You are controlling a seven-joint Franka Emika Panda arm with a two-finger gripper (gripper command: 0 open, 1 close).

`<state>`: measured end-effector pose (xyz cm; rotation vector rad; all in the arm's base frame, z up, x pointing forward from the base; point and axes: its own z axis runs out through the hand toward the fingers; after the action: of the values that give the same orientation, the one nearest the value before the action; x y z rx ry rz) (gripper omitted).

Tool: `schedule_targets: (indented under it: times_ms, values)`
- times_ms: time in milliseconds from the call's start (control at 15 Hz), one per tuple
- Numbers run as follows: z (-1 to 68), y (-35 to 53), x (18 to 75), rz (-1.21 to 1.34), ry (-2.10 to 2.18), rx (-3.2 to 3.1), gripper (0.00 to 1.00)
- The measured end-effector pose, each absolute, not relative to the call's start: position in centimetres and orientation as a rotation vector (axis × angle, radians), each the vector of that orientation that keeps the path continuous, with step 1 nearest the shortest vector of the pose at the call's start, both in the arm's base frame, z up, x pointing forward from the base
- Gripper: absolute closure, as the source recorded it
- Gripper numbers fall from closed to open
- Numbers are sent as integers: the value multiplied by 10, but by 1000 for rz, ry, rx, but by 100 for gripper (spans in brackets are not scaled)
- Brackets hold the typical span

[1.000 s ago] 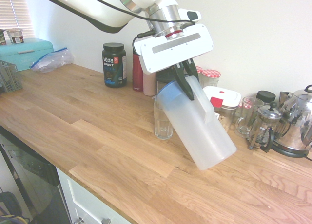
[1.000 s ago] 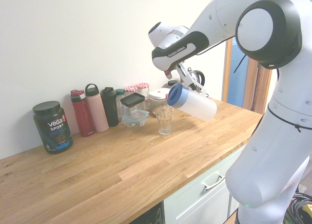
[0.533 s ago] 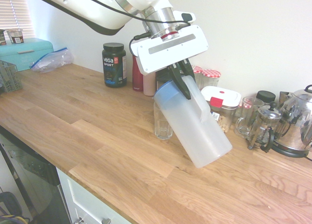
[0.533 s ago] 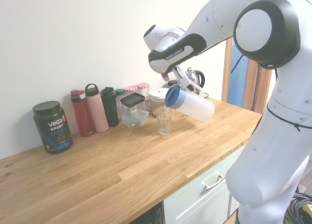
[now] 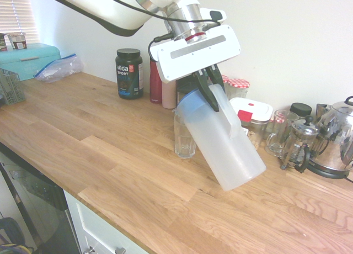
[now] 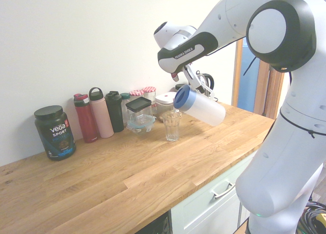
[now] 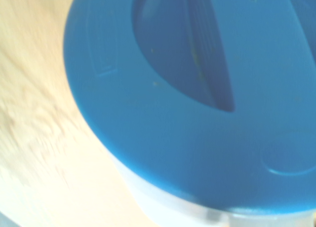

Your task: Pour me some water

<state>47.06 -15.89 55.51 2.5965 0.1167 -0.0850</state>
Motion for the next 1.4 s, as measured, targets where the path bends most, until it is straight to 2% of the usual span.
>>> schedule_targets:
  times_ms: [333, 667, 867, 1267, 1400]
  values:
    - [602, -241, 429, 108, -162, 2858, 100]
    - [576, -273, 420, 235, -447, 3129, 100]
    - [559, -271, 399, 323, -585, 3248, 100]
    - [555, -246, 297, 633, -874, 3249, 100]
    - [561, -216, 276, 649, -1039, 3149, 100]
